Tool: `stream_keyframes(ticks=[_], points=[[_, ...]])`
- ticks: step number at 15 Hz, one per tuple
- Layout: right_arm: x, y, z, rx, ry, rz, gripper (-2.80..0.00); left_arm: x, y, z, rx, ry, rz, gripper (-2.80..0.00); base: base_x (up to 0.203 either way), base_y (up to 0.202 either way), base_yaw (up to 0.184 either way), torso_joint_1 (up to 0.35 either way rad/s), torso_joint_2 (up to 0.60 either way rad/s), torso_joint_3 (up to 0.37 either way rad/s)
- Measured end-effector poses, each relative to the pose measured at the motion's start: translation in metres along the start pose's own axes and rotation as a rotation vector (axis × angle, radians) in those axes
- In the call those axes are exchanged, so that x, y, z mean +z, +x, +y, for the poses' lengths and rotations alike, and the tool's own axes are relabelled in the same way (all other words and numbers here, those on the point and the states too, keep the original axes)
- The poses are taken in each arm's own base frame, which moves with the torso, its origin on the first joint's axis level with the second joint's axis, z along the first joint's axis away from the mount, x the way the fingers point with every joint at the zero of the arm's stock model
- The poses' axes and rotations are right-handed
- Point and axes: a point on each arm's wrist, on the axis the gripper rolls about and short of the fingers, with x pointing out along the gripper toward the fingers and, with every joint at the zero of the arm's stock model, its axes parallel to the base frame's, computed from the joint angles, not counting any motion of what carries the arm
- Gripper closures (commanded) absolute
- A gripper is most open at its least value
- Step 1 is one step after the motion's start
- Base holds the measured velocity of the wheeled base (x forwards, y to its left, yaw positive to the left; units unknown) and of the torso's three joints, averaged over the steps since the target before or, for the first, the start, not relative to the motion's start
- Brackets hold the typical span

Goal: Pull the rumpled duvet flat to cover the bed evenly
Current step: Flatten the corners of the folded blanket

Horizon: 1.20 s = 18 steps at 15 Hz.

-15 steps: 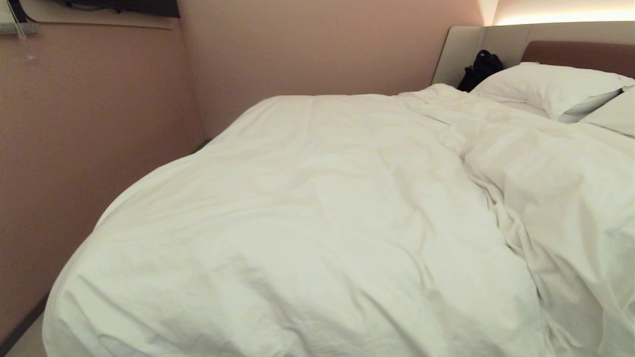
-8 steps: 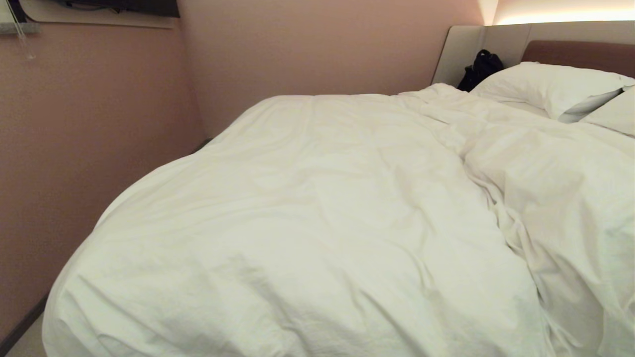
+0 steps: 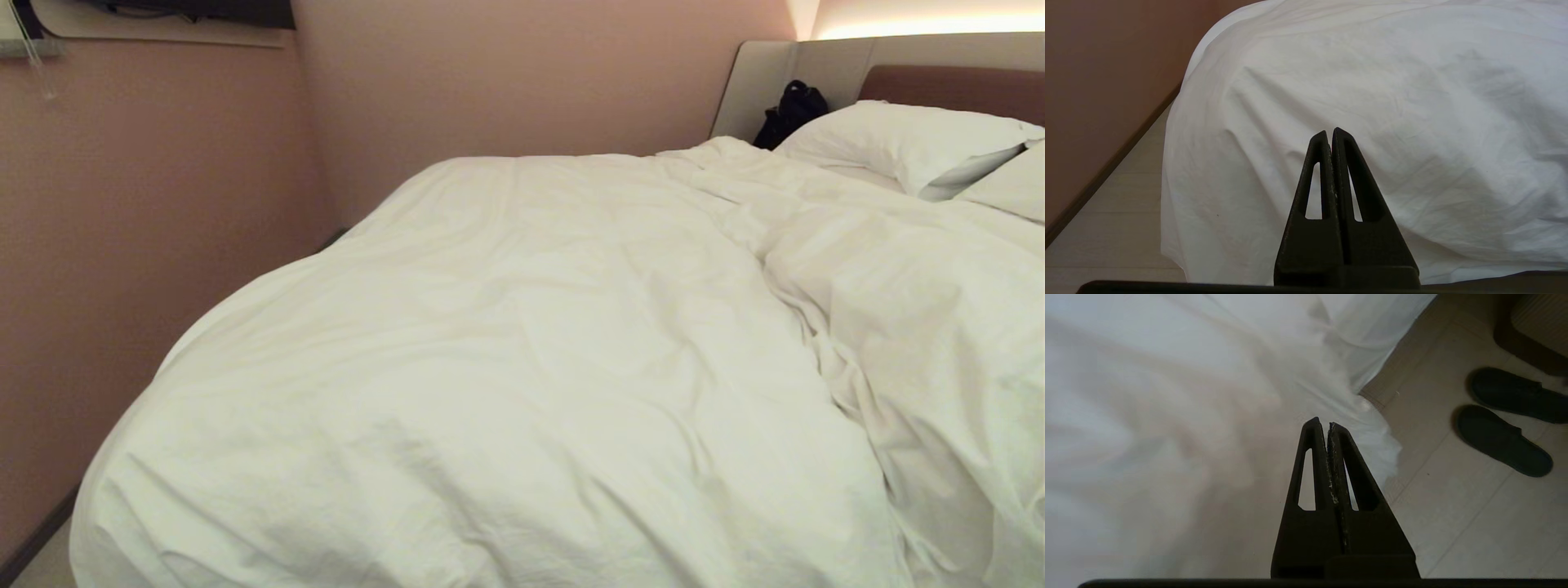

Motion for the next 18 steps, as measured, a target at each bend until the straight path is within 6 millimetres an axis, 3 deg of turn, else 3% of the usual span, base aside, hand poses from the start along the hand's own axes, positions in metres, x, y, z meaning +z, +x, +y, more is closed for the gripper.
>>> stream_keyframes(ticks=[5,13,14,18], points=[[-0.005,0.042,-0.027,-0.010,-0.125,0.067,0.00,0.000,0.000,0.000,0.000,0.000,0.000,0.00,0.000,0.000,0.000,0.000,0.00,0.000],[-0.012,0.086,-0.056,-0.028,-0.297,0.090,0.00,0.000,0.000,0.000,0.000,0.000,0.000,0.00,0.000,0.000,0.000,0.000,0.00,0.000],[-0.014,0.090,-0.059,-0.025,-0.308,0.093,-2.80,0.000,0.000,0.000,0.000,0.000,0.000,0.00,0.000,0.000,0.000,0.000,0.00,0.000],[-0.022,0.105,-0.065,0.004,-0.314,0.122,-2.80,0.000,0.000,0.000,0.000,0.000,0.000,0.00,0.000,0.000,0.000,0.000,0.00,0.000]])
